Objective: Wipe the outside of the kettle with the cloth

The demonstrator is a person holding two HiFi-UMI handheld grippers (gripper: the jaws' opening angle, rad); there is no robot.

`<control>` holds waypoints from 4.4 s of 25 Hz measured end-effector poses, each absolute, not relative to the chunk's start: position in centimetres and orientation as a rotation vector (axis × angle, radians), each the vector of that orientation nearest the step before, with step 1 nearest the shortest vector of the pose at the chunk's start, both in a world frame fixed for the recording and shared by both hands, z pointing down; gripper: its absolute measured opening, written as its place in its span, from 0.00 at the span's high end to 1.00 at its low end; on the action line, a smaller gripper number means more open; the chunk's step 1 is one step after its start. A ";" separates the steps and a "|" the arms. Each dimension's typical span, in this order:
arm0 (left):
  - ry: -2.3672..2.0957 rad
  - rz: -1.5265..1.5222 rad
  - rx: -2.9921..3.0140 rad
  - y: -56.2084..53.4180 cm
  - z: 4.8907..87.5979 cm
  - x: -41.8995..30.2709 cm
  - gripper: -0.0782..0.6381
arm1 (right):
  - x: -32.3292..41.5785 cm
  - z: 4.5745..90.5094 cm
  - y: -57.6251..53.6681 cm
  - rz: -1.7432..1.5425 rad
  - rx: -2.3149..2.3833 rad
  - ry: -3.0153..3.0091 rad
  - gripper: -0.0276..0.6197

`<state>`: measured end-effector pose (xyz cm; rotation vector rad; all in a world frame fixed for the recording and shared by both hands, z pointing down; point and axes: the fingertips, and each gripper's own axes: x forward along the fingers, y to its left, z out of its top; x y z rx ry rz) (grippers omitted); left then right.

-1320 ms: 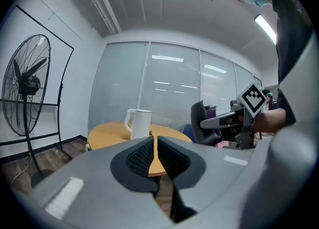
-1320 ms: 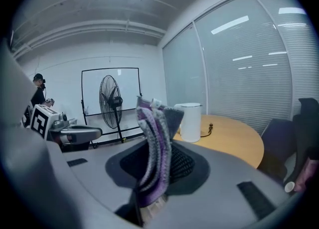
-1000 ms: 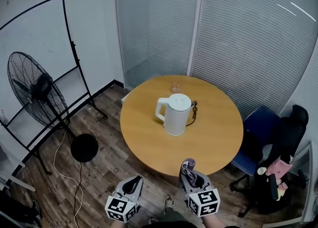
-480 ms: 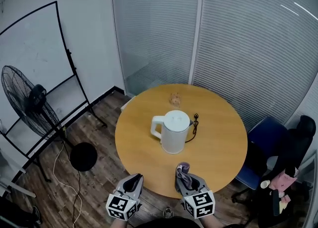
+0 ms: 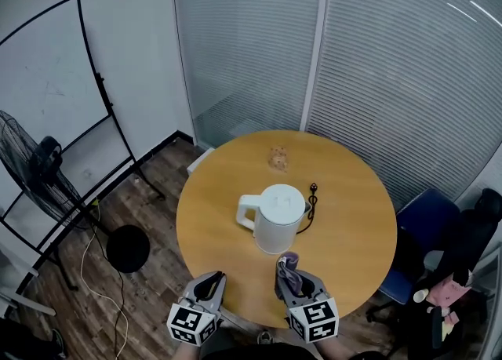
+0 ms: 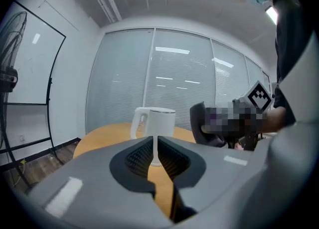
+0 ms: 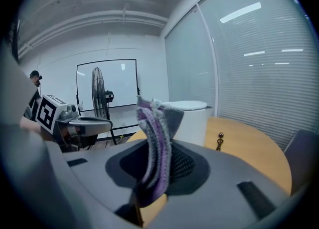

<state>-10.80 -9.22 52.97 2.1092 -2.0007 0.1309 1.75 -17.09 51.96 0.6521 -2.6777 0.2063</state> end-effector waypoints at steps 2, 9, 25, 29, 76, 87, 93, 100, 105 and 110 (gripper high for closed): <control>-1.965 0.131 2.132 -10.4 53.3 -12.1 0.87 | 0.5 52.0 -17.8 0.200 0.685 -2.673 0.81; -1.716 0.179 2.306 -16.0 53.8 -15.8 0.87 | -2.6 51.6 -19.9 0.233 0.951 -2.592 0.81; -1.333 0.261 2.661 -27.4 53.0 -20.1 0.63 | -8.2 50.1 -23.6 0.145 1.383 -2.429 0.81; -1.221 0.286 2.721 -28.9 53.6 -19.5 0.60 | -8.7 51.0 -24.3 0.149 1.449 -2.368 0.81; -1.106 0.370 2.791 -29.9 55.7 -16.5 0.66 | -4.2 54.9 -22.9 0.677 1.502 -2.355 0.81; -1.230 0.338 2.706 -29.9 56.0 -16.7 0.66 | -4.8 54.5 -25.5 0.420 1.401 -2.384 0.81; -1.267 0.337 2.677 -30.0 56.2 -16.7 0.66 | -5.4 61.6 -25.6 0.520 1.245 -2.280 0.81; -1.286 0.344 2.668 -29.5 56.4 -16.4 0.66 | -5.9 68.8 -25.5 0.708 1.102 -2.138 0.81; -1.294 0.353 2.657 -29.3 56.6 -16.3 0.66 | -5.4 71.1 -25.6 0.859 1.087 -2.059 0.81; -1.311 0.354 2.646 -29.3 56.6 -16.4 0.66 | -4.8 70.4 -25.0 0.885 1.078 -2.087 0.81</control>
